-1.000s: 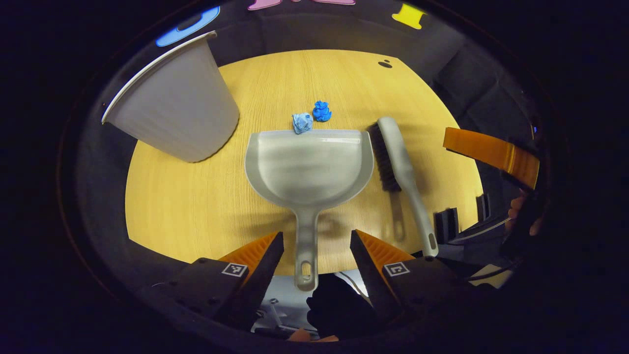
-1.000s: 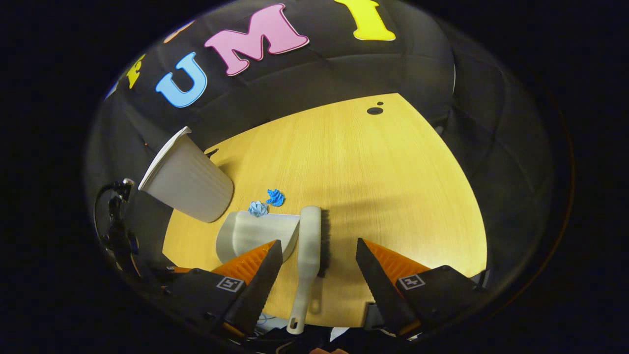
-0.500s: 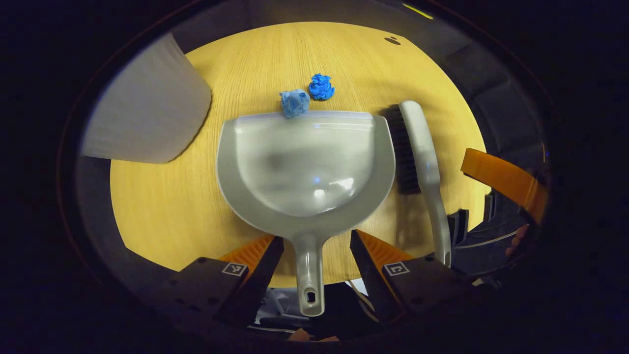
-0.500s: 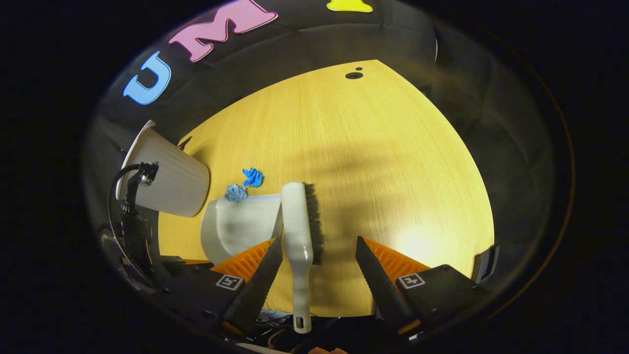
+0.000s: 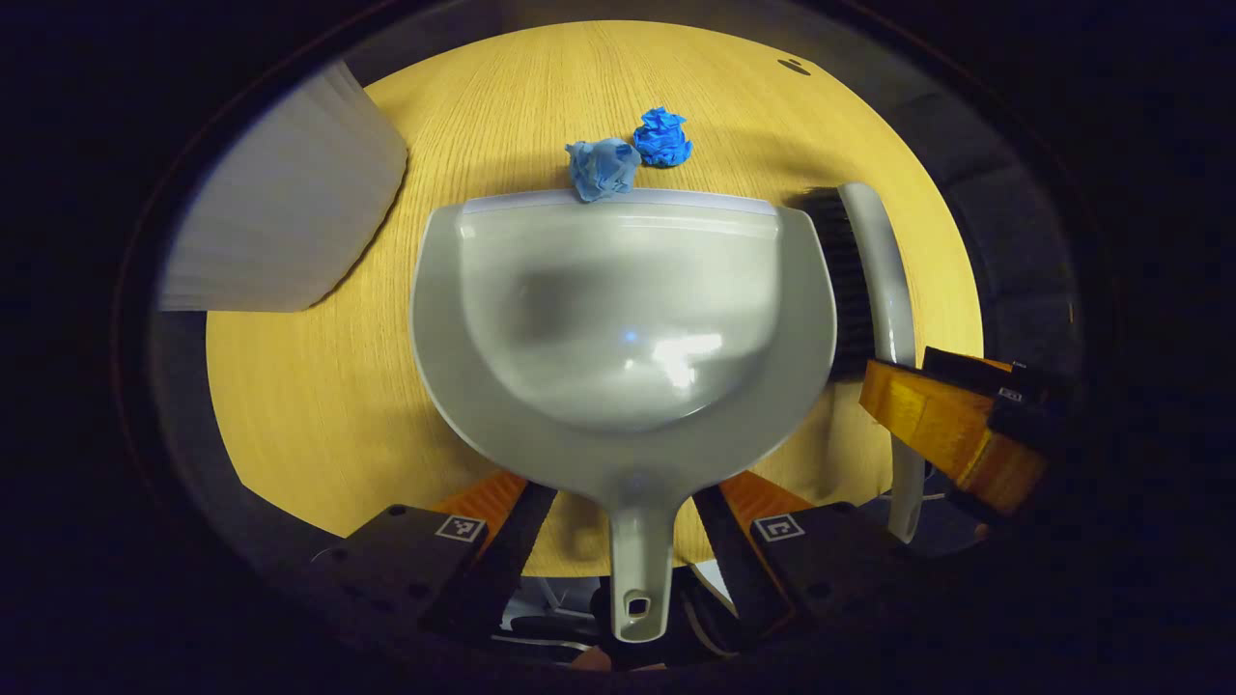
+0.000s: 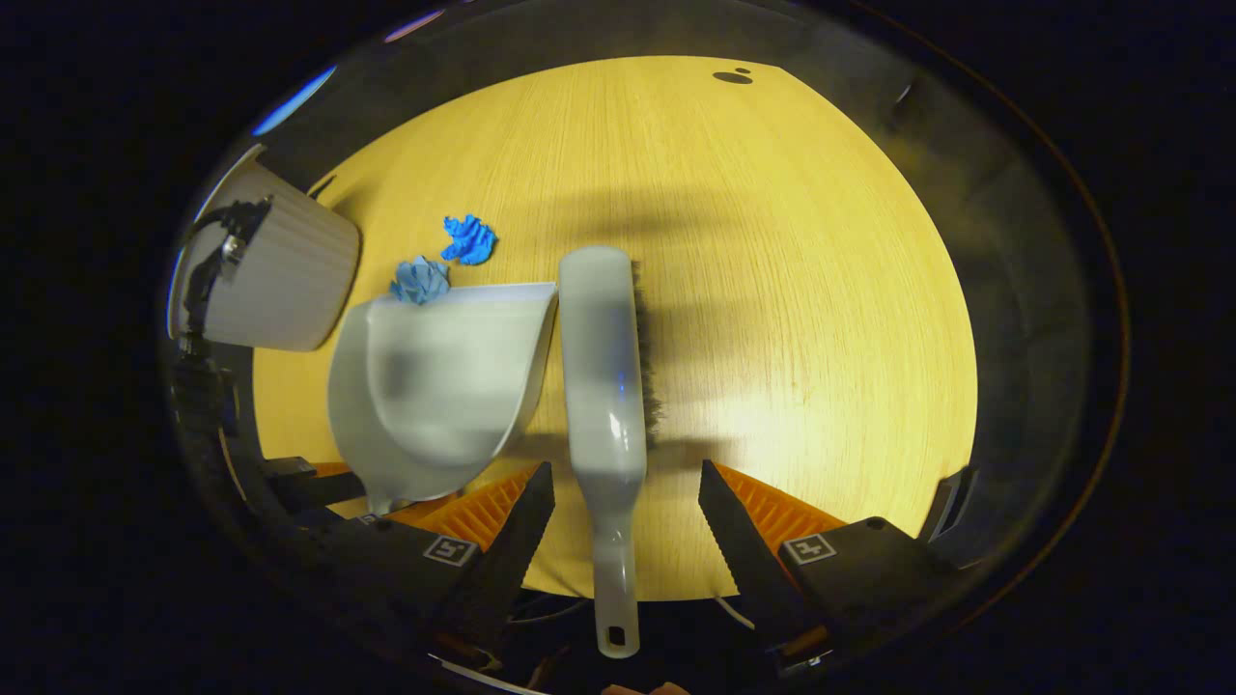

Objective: Pick up the small broom and dustpan from the desktop, sweep the trash into the dustpan with the broom, and then empty the trash into the garbage bin.

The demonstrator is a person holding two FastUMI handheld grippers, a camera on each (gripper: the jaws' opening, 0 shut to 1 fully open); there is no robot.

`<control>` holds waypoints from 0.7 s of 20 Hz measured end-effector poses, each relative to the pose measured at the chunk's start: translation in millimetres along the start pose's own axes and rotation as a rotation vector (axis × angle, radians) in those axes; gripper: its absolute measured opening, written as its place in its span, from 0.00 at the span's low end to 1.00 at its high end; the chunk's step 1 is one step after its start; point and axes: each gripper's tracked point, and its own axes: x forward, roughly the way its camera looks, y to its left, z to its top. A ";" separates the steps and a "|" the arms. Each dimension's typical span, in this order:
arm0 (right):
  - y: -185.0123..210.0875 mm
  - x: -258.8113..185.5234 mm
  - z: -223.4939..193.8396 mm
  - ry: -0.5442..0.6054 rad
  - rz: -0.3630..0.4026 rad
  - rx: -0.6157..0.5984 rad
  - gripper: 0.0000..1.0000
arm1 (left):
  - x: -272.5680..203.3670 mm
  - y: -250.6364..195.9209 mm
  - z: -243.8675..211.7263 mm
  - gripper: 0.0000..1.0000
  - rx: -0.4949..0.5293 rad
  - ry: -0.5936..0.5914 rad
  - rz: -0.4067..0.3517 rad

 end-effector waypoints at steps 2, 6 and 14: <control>5.2 8.5 -7.6 0.065 -0.004 0.008 0.99 | 5.2 -0.6 0.3 0.84 -0.027 0.009 -0.020; 5.2 24.9 -11.9 0.123 -0.028 0.022 0.99 | 5.5 -8.5 7.8 0.83 -0.015 0.006 -0.037; 7.0 30.4 -8.0 0.124 -0.049 -0.001 0.88 | 5.1 -10.5 16.4 0.82 0.025 0.007 0.009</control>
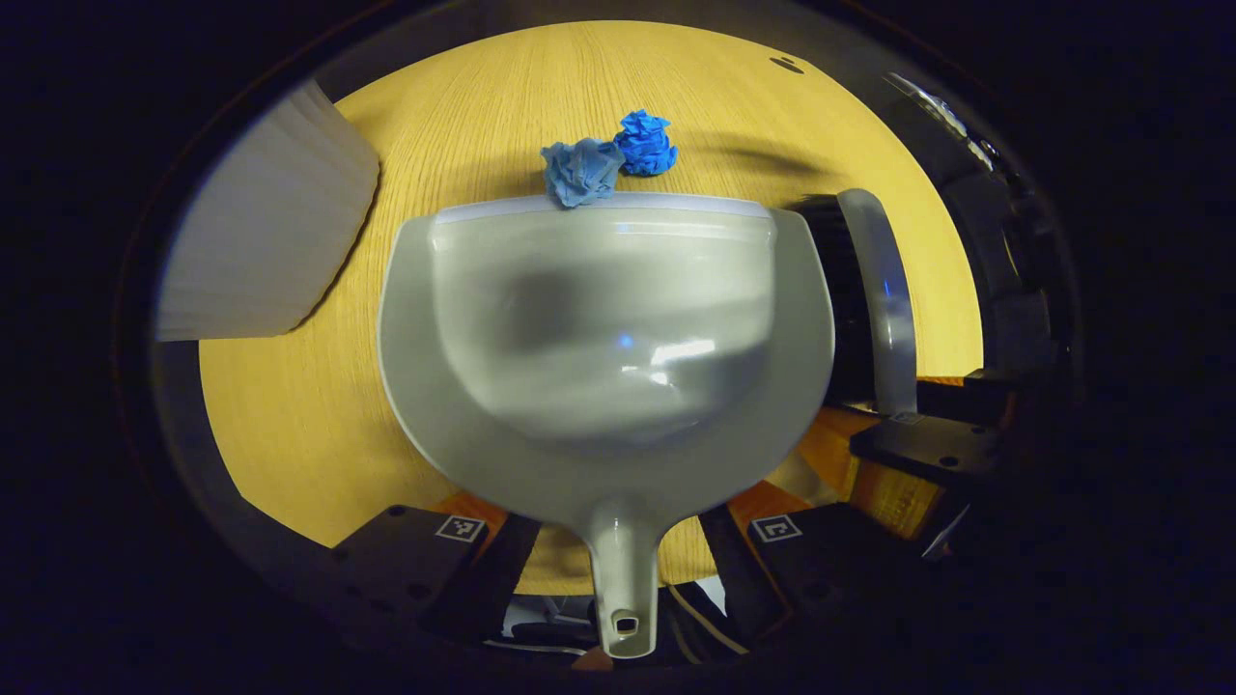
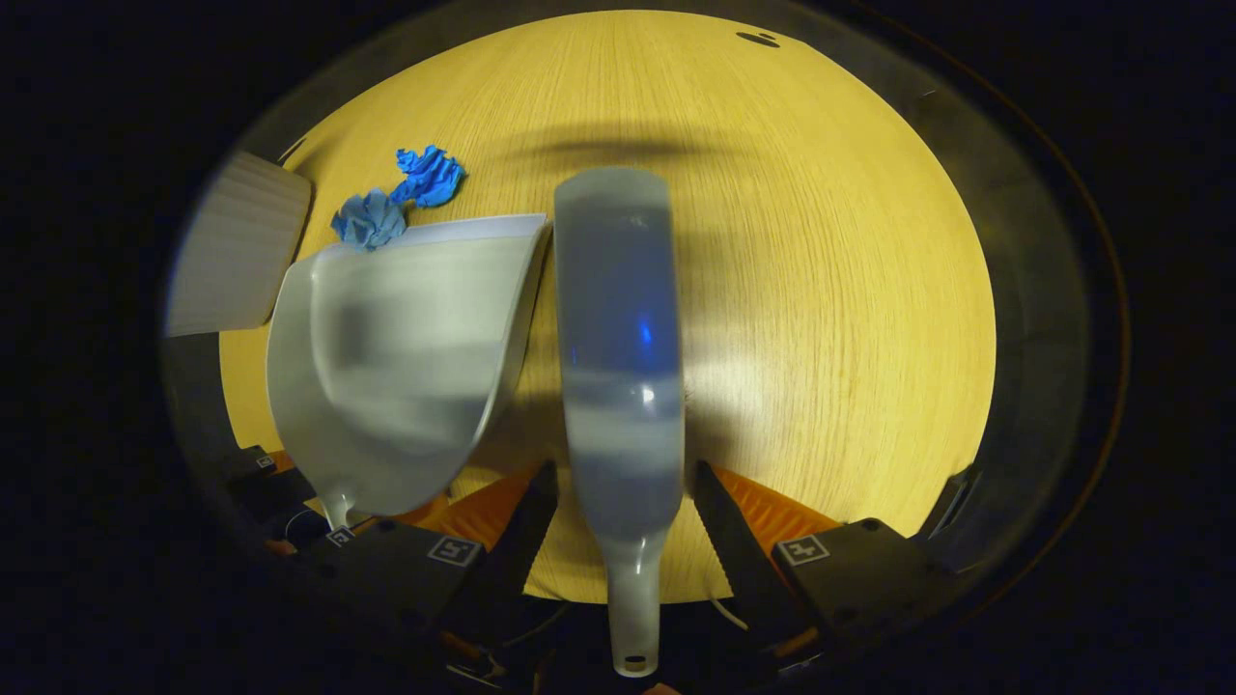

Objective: Pick up the small broom and dustpan from the desktop, sweep the trash into the dustpan with the broom, and then empty the trash into the garbage bin.

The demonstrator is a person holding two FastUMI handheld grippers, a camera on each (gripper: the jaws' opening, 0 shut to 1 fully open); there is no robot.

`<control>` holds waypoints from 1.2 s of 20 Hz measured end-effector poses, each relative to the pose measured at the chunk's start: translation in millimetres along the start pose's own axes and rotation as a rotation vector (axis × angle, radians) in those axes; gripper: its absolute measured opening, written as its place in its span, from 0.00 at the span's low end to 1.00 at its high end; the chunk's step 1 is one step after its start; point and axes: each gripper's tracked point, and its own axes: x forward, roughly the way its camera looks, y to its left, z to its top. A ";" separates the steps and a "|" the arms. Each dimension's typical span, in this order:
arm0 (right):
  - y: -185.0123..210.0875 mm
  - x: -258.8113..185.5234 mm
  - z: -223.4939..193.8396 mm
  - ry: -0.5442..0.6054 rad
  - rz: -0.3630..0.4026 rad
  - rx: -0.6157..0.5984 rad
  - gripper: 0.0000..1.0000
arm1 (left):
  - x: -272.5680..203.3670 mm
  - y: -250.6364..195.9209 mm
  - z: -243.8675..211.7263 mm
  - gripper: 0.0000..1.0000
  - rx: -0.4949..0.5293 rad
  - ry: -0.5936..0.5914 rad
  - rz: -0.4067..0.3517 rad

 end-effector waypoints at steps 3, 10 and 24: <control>-1.1 1.3 1.9 0.001 -0.011 -0.004 0.92 | -0.1 -0.1 1.5 0.83 0.009 0.010 0.004; -6.4 -0.1 1.3 -0.023 -0.023 -0.065 0.84 | 3.2 3.8 1.1 0.66 0.014 -0.022 0.047; -10.1 -1.2 -0.5 -0.012 -0.001 -0.155 0.31 | 2.9 9.4 -4.5 0.29 0.025 0.023 0.038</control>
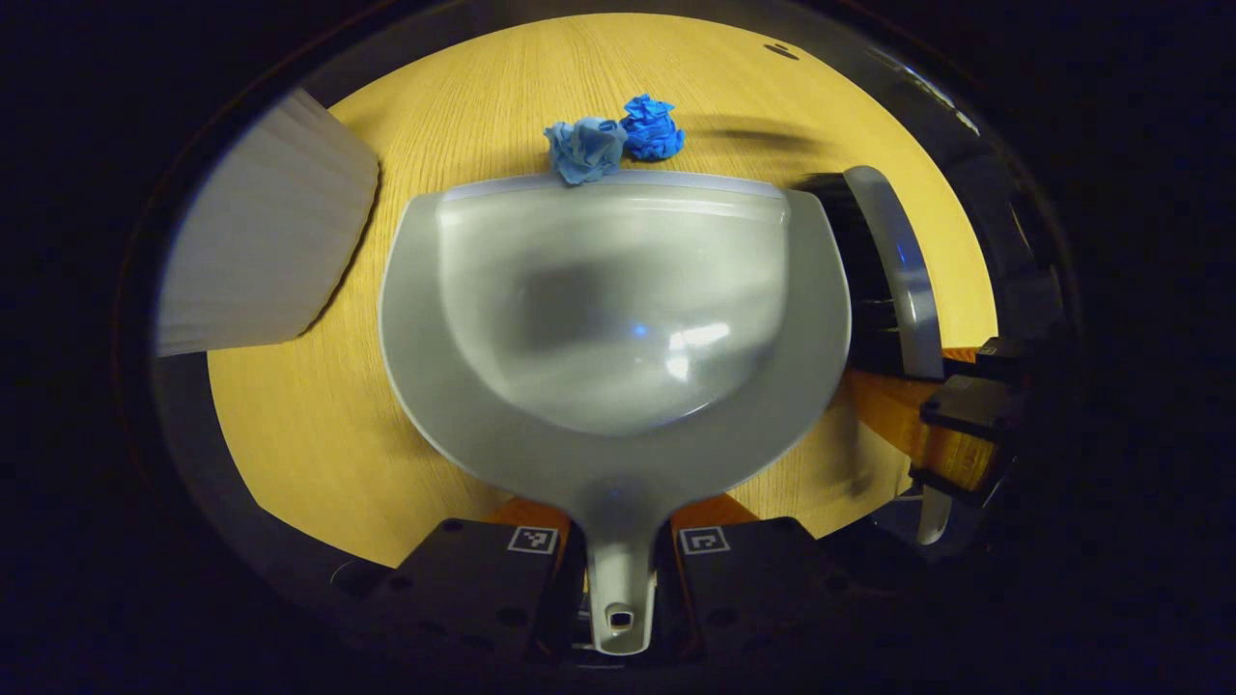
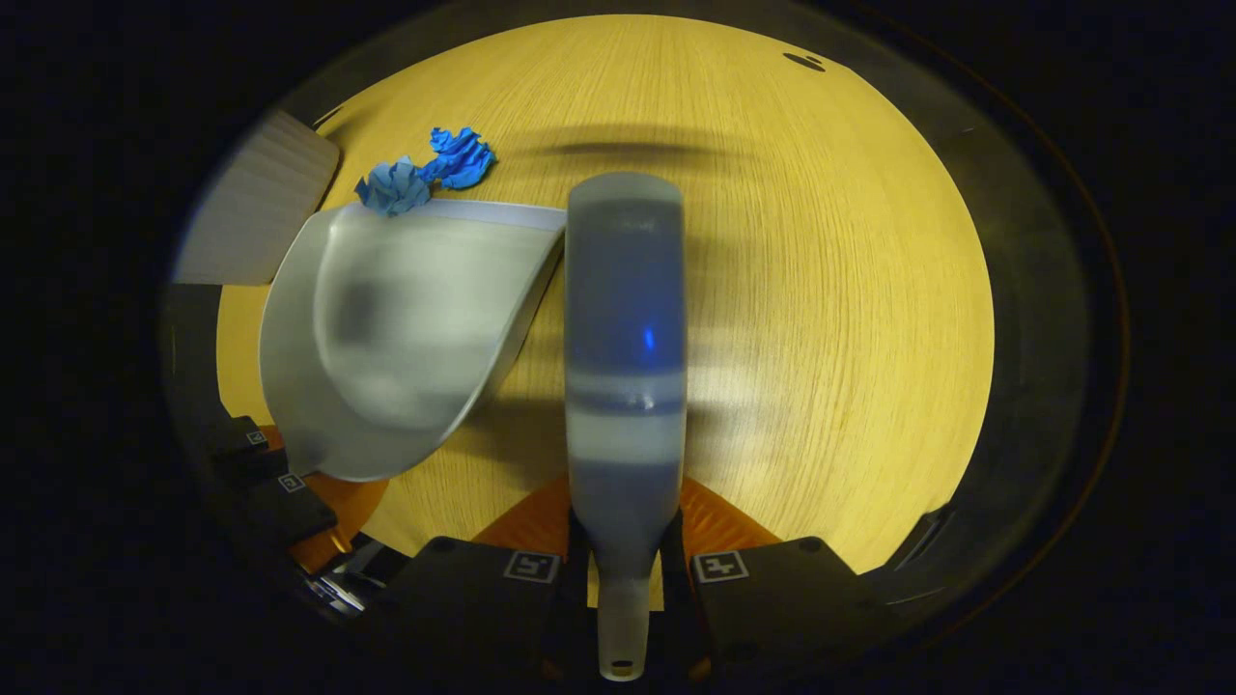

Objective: Pick up the small broom and dustpan from the desktop, sweep the trash into the dustpan with the broom, and then empty the trash into the garbage bin.

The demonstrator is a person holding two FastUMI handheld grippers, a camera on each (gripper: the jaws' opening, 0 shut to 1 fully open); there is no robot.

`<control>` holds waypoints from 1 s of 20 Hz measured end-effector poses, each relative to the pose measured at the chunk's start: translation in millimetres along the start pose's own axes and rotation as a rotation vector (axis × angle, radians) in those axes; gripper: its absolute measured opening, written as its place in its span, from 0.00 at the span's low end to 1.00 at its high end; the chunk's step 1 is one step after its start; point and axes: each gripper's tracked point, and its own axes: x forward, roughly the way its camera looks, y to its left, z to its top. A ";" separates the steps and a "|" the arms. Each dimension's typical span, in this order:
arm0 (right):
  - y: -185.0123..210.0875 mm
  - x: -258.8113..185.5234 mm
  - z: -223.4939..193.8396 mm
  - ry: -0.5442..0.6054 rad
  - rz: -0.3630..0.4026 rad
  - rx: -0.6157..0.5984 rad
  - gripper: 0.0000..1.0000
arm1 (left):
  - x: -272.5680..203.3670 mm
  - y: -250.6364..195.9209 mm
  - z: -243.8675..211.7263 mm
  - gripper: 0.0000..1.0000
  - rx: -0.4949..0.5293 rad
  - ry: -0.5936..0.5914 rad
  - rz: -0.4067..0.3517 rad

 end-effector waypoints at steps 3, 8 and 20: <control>0.4 0.7 -0.5 0.002 0.005 -0.013 0.30 | -0.2 1.4 -1.0 0.29 0.016 -0.011 -0.007; -4.7 -8.9 6.7 -0.014 0.069 -0.008 0.23 | 0.3 19.0 -12.1 0.25 0.121 -0.038 0.019; -25.5 -42.2 210.3 -0.252 -0.043 -0.369 0.22 | -5.1 36.8 -64.5 0.25 0.095 -0.060 0.073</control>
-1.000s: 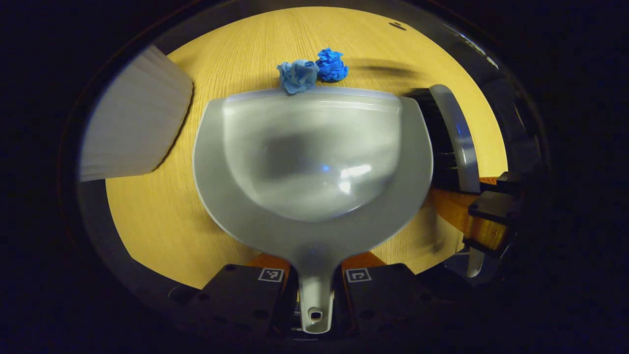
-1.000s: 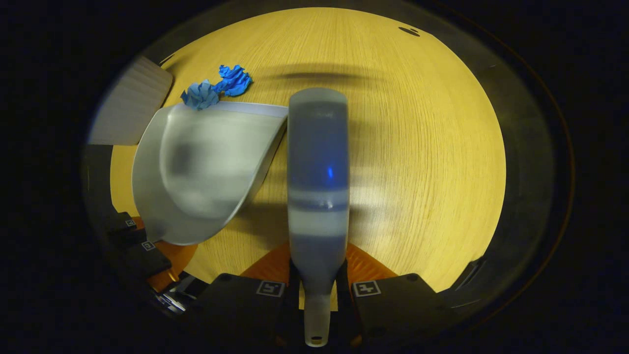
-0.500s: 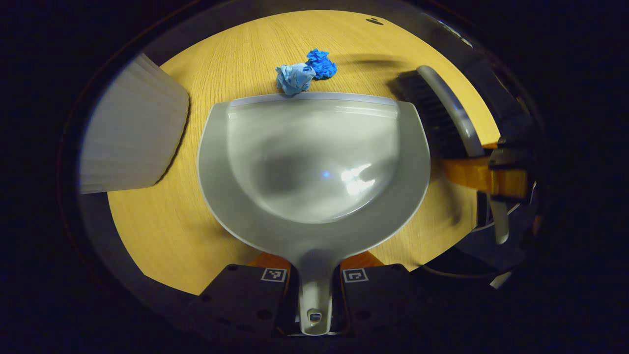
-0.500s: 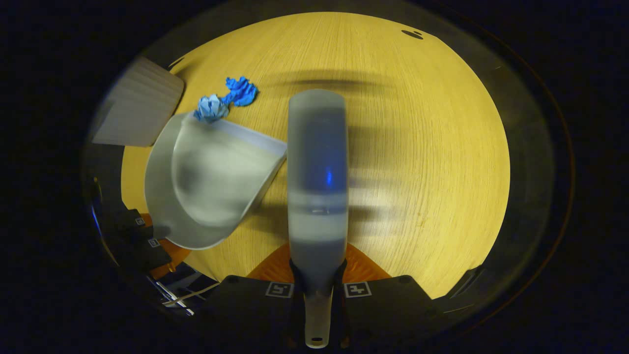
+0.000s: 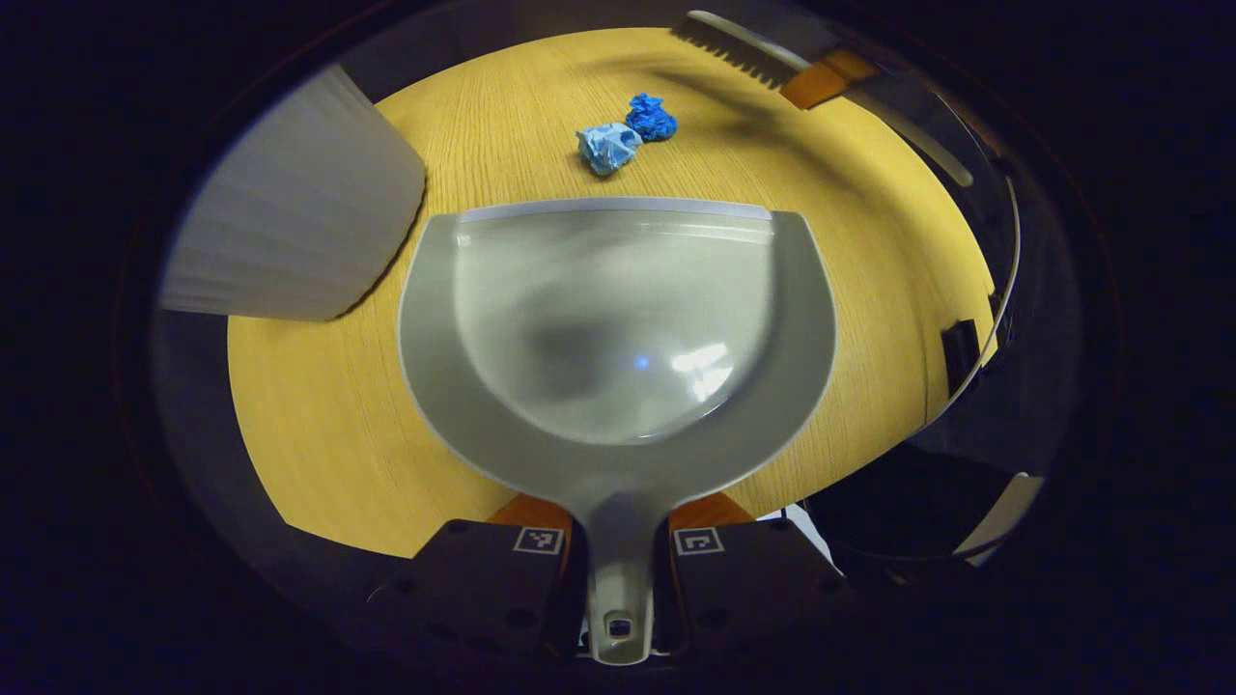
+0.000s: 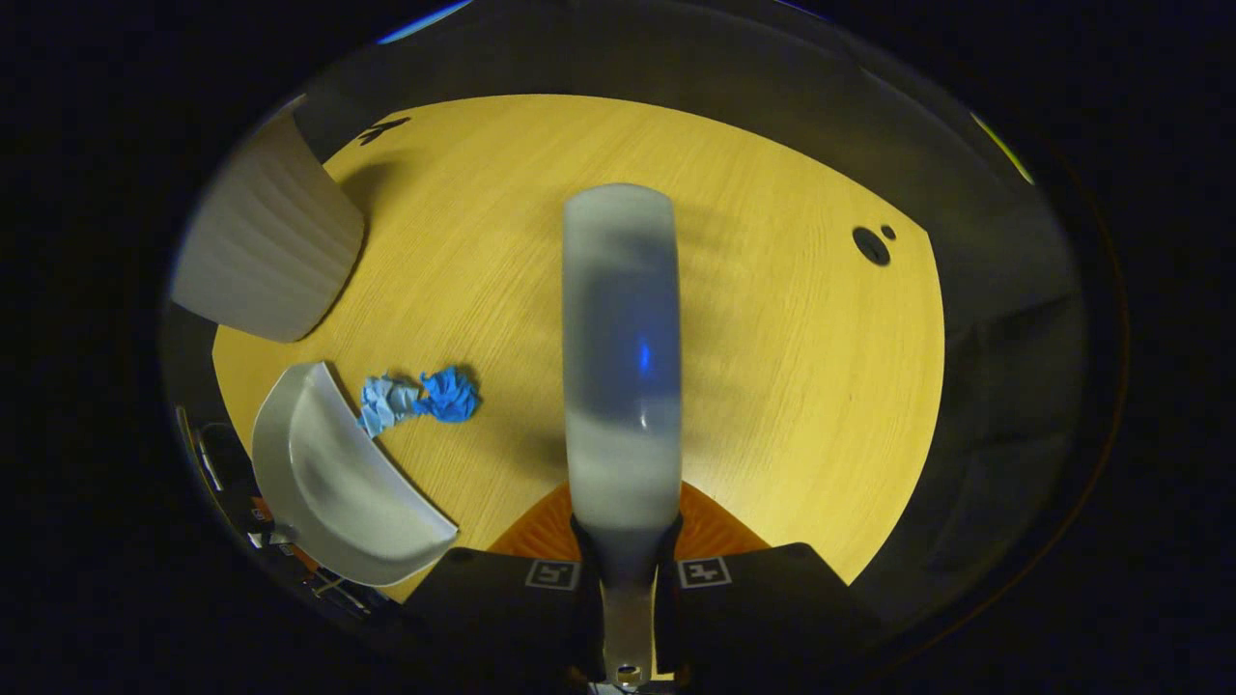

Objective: Pick up the small broom and dustpan from the desktop, sweep the trash into the dustpan with the broom, and then empty the trash into the garbage bin.

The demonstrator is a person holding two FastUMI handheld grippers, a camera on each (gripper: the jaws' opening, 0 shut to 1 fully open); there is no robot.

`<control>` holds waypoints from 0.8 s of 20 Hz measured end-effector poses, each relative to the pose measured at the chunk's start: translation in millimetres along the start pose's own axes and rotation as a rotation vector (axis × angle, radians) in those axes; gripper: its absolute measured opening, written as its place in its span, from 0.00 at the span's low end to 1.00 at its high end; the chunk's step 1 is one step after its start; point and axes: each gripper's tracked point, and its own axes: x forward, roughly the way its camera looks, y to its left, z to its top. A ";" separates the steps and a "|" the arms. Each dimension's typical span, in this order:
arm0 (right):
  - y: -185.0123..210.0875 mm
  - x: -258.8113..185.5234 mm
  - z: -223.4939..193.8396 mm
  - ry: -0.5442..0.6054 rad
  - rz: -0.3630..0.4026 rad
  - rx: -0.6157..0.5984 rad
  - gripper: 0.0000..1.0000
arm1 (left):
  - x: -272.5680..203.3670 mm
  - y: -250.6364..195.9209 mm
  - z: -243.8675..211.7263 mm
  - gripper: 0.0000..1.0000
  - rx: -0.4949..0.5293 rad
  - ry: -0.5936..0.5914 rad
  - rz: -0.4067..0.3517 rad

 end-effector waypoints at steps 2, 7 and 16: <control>1.8 20.7 14.9 0.002 -0.045 -0.113 0.22 | 5.8 -6.5 -4.9 0.25 -0.019 0.000 -0.017; 17.6 45.0 24.4 0.034 -0.148 -0.351 0.22 | 12.2 -1.3 -6.4 0.25 -0.002 0.003 -0.027; 56.7 37.1 5.9 0.060 -0.220 -0.829 0.22 | 13.6 2.4 -7.6 0.25 0.058 -0.030 -0.008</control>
